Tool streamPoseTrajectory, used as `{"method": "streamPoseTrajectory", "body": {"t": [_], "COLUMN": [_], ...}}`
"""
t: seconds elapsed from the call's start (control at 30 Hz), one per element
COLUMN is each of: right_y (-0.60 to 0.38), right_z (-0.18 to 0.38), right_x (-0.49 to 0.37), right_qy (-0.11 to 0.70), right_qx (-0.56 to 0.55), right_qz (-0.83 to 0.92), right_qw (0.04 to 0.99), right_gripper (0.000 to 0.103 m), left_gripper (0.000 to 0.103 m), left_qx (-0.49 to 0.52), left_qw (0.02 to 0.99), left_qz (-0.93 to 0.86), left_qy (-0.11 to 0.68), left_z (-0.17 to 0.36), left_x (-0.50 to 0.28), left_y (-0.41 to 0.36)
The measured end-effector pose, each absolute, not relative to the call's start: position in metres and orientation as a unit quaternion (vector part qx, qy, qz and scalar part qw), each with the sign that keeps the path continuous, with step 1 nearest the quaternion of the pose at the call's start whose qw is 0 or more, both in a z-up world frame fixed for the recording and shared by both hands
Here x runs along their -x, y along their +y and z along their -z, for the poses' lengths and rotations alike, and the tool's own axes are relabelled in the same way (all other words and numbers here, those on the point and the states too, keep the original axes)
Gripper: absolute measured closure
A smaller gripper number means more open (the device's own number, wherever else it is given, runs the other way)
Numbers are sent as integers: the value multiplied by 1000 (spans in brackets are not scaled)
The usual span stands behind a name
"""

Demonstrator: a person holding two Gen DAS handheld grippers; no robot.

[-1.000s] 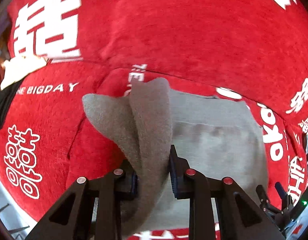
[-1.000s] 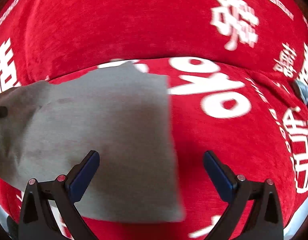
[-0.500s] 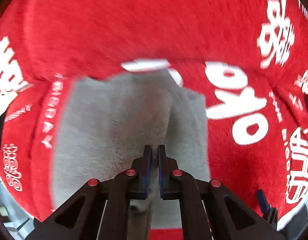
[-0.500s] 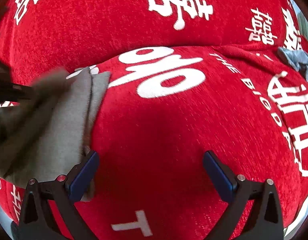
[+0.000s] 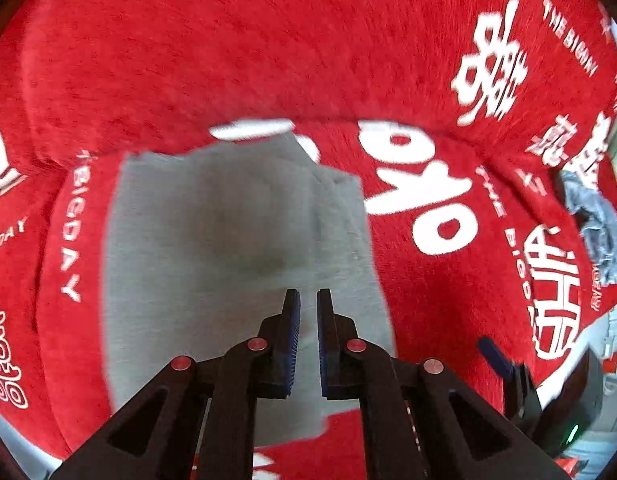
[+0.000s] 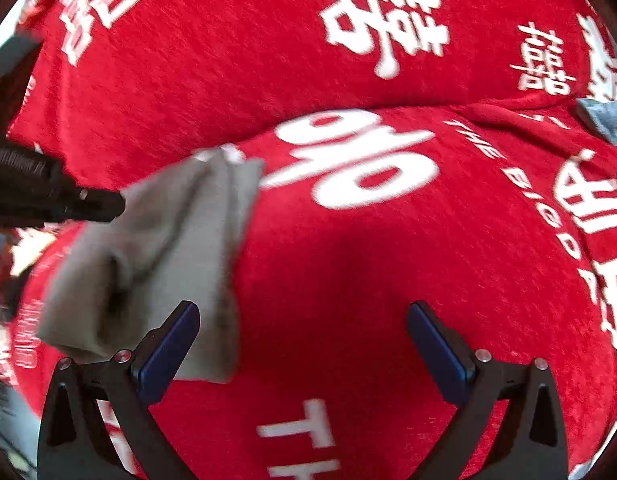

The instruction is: Fold small clothes

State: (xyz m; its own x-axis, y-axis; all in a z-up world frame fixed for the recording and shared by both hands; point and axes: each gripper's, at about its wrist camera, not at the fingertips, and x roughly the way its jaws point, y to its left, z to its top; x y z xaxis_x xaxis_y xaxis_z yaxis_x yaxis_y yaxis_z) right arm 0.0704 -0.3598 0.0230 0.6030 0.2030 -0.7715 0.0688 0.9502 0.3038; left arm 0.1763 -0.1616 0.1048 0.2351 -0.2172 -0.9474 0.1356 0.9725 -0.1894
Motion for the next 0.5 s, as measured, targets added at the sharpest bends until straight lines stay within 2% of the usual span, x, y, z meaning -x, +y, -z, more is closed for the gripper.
{"method": "streamPoseTrajectory", "body": {"t": [0.2, 0.33, 0.5], "right_y": [-328, -299, -275], "right_z": [-34, -25, 12], "right_x": [-108, -147, -178], "right_qy": [458, 489, 560], "right_qx": [-201, -232, -289], "right_qz": [-139, -198, -228], "right_qw": [855, 817, 743], "right_gripper": [0, 16, 22], "left_gripper": [95, 95, 95], "left_qx": [35, 61, 127], "left_qw": [801, 791, 771], "left_qz": [12, -22, -2], "left_qy": [598, 608, 624], "left_z": [-86, -56, -33], "left_x": [-175, -167, -164], "left_y": [-69, -30, -5]}}
